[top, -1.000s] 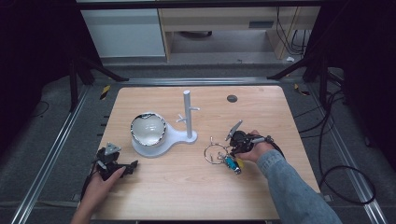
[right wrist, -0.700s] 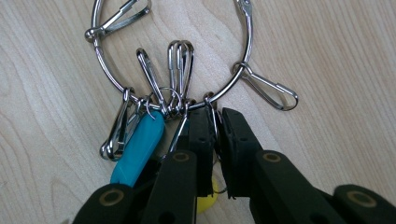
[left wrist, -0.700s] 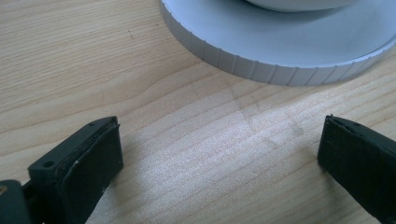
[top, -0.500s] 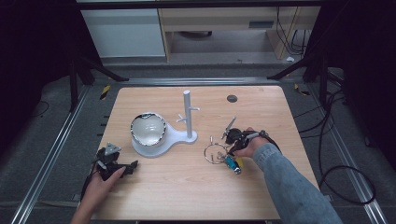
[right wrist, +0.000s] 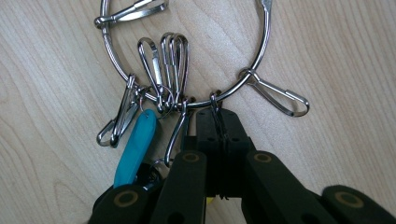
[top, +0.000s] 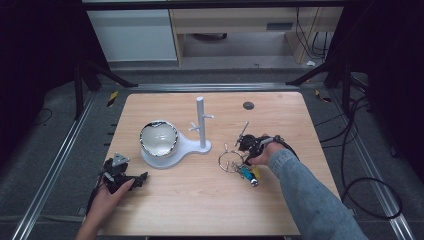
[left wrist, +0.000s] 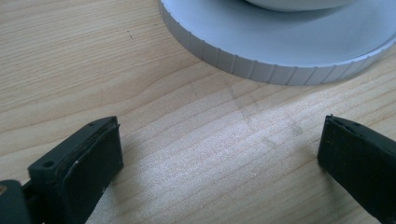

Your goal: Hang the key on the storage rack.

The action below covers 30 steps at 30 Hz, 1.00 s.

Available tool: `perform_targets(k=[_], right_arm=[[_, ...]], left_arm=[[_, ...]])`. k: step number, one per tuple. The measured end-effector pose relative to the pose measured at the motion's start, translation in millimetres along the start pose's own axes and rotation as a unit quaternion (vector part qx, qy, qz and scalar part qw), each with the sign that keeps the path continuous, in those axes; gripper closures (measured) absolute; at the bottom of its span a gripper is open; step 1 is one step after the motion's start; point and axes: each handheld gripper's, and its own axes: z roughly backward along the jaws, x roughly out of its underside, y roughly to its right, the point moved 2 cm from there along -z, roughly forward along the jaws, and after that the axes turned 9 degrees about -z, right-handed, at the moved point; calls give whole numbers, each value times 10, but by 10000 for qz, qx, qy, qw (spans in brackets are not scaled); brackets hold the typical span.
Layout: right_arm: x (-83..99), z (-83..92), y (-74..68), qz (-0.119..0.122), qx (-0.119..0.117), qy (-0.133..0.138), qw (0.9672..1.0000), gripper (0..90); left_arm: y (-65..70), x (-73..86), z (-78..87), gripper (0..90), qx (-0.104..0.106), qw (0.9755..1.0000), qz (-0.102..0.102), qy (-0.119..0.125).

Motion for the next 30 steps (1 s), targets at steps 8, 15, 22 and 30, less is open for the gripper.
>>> perform_targets(k=[8,15,22,30], right_arm=[[-13,265,-30,-46,-148,480,9987,894],[-55,619,-79,-5,-220,939,9953,896],[-113,839,-66,41,-115,1081,9941,897],[-158,1035,-7,-23,-51,1264,9920,897]], left_arm=[[0,0,0,0,1,10000,-1,-1],[1,1,1,0,-1,10000,-3,-1],[2,1,1,0,2,10000,-3,-2],[2,1,1,0,1,10000,-5,-3]])
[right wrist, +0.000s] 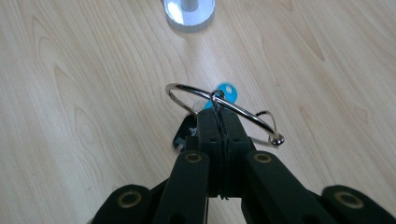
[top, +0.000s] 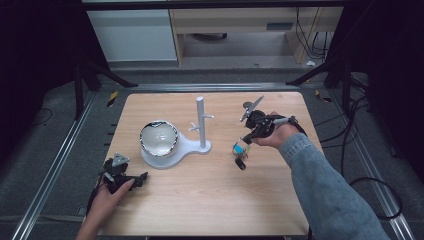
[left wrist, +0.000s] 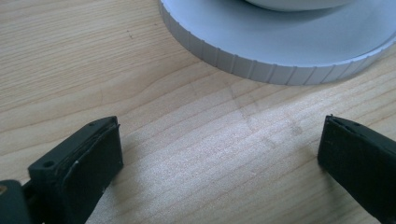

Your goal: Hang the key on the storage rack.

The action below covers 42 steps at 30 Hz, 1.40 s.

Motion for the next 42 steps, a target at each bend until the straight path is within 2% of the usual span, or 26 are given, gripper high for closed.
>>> perform_targets(k=[10,15,27,38,42], right_arm=[[-134,215,11,18,136,137,9998,897],[-222,369,27,0,236,288,9993,897],[-471,614,-36,247,430,394,9980,897],[-674,708,-120,418,465,411,9972,897],[-726,721,-142,413,477,409,9972,897]], left_arm=[[2,0,0,0,1,10000,4,6],[1,0,0,0,-2,10000,-8,6],[1,0,0,0,-2,10000,-10,6],[3,0,-1,0,-3,10000,0,18],[3,0,0,0,-2,10000,-2,15]])
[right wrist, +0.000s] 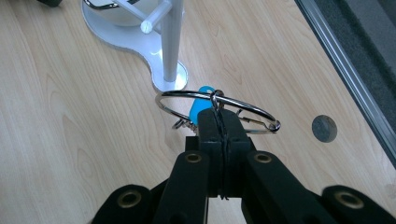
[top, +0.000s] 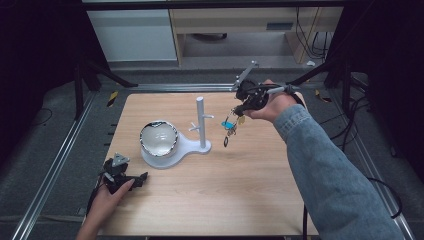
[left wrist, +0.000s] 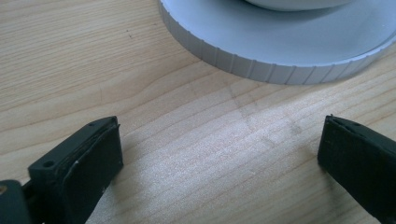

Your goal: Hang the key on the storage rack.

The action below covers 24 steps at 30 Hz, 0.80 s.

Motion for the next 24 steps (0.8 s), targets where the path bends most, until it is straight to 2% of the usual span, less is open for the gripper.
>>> perform_targets(k=[8,24], right_arm=[[-107,45,-27,118,44,10,9999,897],[-235,130,-53,156,88,63,9998,896]], left_arm=[[0,0,0,0,-2,10000,-1,0],[0,0,0,0,-1,10000,0,-4]])
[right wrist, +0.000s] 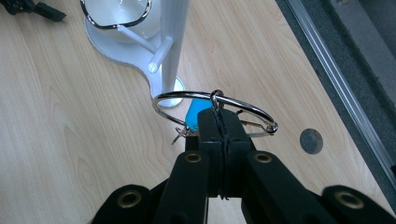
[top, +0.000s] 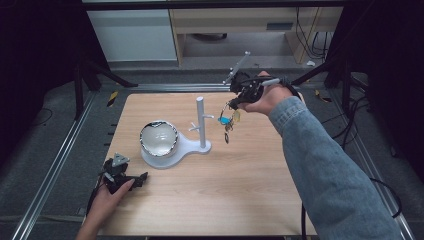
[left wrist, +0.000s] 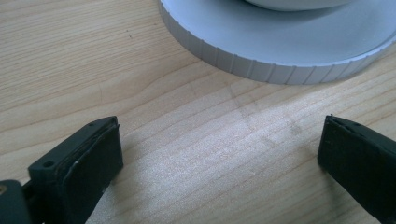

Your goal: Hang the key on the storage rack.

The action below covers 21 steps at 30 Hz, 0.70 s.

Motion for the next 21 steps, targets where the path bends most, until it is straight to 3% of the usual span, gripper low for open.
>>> perform_targets(k=[8,21], right_arm=[[-106,37,-32,49,-5,94,9999,896],[-141,-4,-104,122,-59,9,9999,897]], left_arm=[[1,0,0,0,-3,10000,4,1],[1,-1,-1,0,-2,10000,4,-1]])
